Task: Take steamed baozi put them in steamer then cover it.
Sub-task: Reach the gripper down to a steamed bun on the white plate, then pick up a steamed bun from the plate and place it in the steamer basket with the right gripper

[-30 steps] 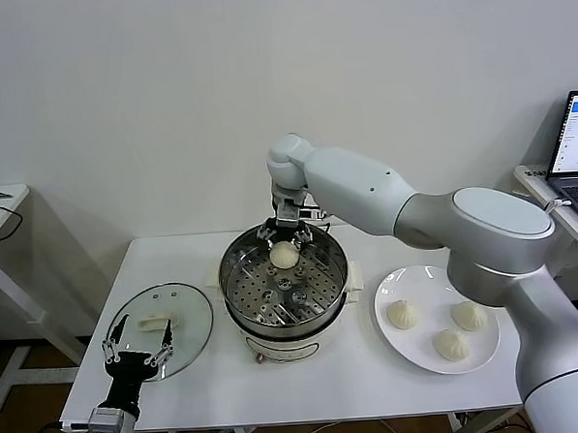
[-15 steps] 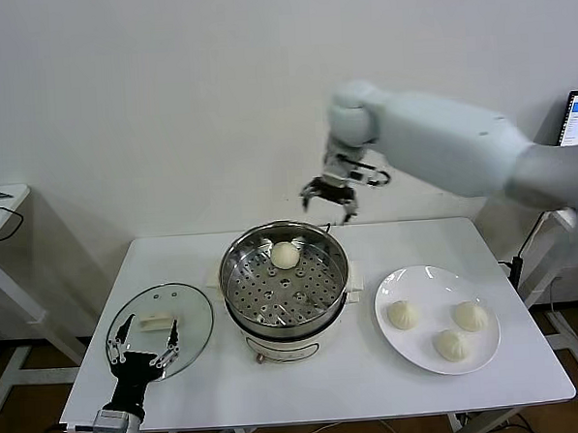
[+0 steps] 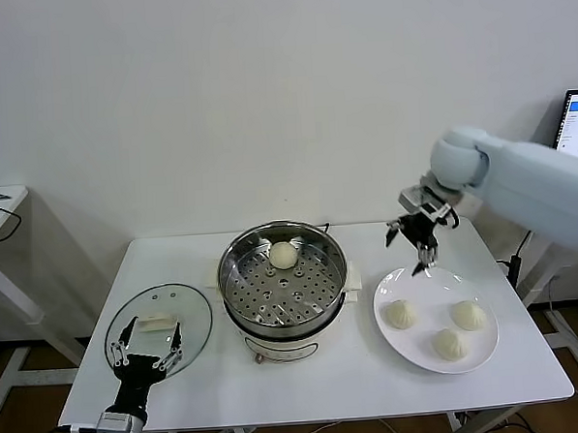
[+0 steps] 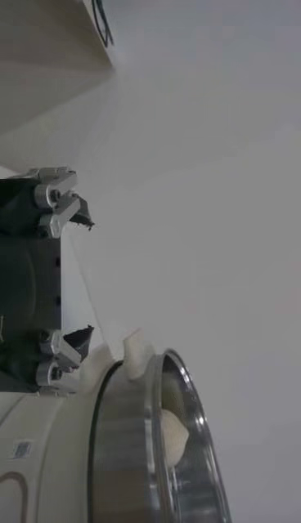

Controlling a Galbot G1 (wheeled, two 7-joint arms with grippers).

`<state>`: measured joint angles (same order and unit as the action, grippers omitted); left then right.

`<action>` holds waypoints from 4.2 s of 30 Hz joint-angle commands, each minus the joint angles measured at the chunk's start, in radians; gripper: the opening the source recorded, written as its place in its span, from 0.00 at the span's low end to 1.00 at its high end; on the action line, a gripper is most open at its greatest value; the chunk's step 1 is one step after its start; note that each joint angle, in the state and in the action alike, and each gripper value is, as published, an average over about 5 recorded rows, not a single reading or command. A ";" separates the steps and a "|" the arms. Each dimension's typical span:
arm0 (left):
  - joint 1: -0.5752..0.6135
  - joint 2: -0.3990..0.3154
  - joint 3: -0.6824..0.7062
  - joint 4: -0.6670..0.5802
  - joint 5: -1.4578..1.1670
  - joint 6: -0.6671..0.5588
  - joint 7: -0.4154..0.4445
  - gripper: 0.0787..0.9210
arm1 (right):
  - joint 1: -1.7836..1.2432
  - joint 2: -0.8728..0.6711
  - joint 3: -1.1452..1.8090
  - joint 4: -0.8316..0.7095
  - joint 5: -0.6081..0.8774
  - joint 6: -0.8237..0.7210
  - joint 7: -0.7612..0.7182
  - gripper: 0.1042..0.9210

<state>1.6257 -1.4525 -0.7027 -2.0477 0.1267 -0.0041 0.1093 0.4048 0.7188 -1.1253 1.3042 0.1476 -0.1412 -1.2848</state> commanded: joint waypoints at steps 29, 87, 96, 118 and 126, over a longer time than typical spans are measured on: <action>-0.006 -0.005 0.007 0.016 0.010 0.000 -0.003 0.88 | -0.415 0.041 0.267 -0.119 -0.170 -0.144 0.159 0.88; -0.005 0.012 -0.018 -0.011 0.002 -0.001 0.000 0.88 | 0.531 0.335 -0.370 0.290 0.564 -0.454 0.223 0.73; -0.009 0.015 -0.039 -0.013 -0.010 0.003 -0.001 0.88 | 0.320 0.570 -0.276 0.053 0.508 -0.471 0.246 0.73; -0.020 0.016 -0.059 0.010 -0.018 0.003 0.006 0.88 | 0.031 0.848 -0.128 -0.443 0.284 -0.411 0.190 0.73; -0.017 0.016 -0.062 0.014 -0.018 0.003 0.007 0.88 | 0.033 0.850 -0.131 -0.424 0.292 -0.414 0.188 0.76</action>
<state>1.6081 -1.4369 -0.7630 -2.0356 0.1086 -0.0012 0.1159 0.4742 1.5182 -1.2727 0.9473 0.4636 -0.5589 -1.0918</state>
